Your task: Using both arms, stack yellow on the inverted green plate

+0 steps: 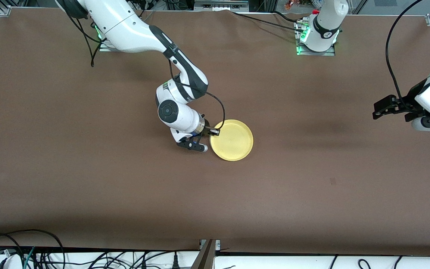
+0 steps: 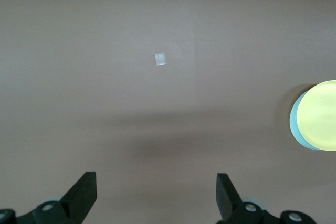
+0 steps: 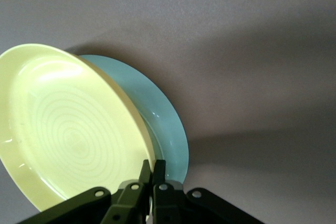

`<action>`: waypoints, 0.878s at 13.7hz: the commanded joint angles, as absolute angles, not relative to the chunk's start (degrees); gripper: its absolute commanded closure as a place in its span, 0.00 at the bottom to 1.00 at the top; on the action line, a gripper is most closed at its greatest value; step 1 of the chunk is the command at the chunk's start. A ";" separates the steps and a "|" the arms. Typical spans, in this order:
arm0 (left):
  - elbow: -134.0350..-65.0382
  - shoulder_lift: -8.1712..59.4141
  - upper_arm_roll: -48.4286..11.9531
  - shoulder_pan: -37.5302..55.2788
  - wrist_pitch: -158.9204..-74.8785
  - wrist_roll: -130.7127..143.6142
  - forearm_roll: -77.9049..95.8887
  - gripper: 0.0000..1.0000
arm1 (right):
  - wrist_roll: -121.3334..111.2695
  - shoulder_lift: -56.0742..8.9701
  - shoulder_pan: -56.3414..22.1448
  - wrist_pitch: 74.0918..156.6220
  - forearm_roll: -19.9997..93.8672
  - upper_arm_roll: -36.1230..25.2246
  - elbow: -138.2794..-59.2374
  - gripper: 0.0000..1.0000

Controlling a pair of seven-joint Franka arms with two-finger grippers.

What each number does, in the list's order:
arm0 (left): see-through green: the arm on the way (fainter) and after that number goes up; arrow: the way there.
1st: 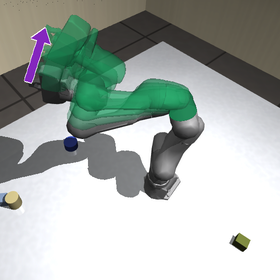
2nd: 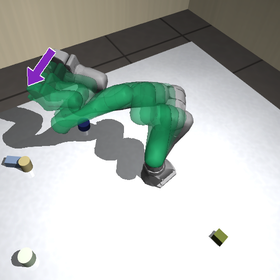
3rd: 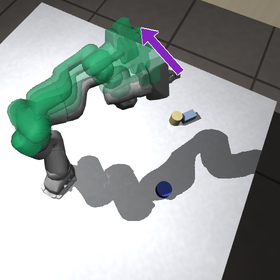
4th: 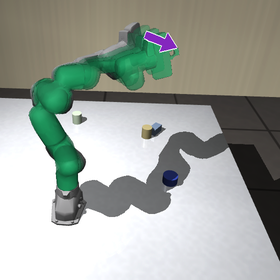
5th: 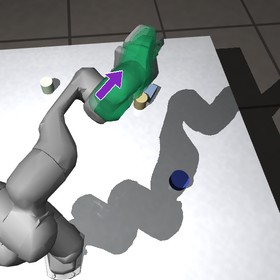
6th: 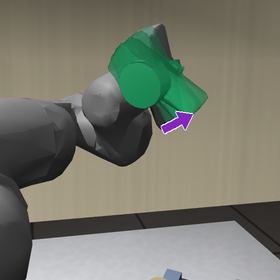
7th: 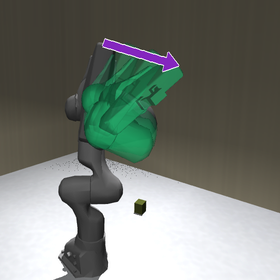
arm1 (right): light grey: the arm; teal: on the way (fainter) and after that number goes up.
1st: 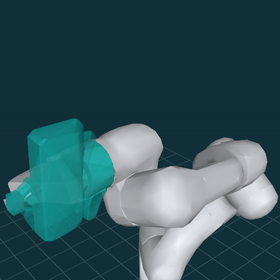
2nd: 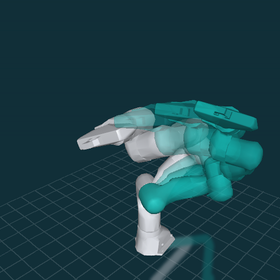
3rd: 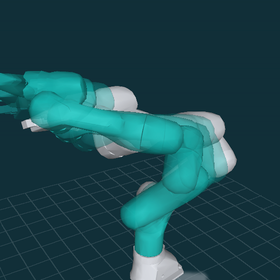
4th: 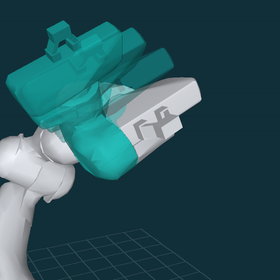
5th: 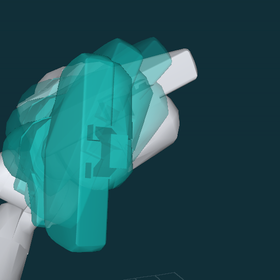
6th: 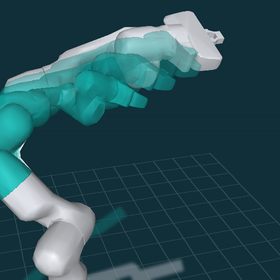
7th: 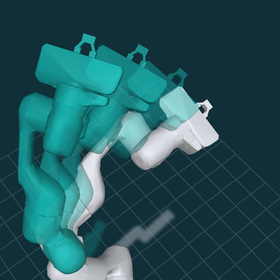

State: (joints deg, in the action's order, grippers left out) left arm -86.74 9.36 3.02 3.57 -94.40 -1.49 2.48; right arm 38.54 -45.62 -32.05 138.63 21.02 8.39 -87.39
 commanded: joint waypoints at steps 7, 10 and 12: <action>-84.29 12.13 2.64 4.13 -94.48 -2.46 2.13 0.00 | 39.11 -44.30 -32.70 138.16 21.00 7.73 -89.74 0.98; -84.29 12.13 2.20 4.74 -96.77 -2.46 -1.14 0.00 | 39.03 -44.12 -32.61 138.16 20.74 7.39 -89.13 0.00; -84.29 12.13 2.20 4.75 -96.68 -2.46 -0.88 0.00 | 38.33 -41.76 -32.26 135.46 18.12 5.11 -88.51 0.00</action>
State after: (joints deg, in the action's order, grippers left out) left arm -85.59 11.65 2.08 4.34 -96.77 -1.58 0.29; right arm 38.45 -45.06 -32.16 138.38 20.14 7.32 -87.98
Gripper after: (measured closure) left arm 0.000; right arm 0.586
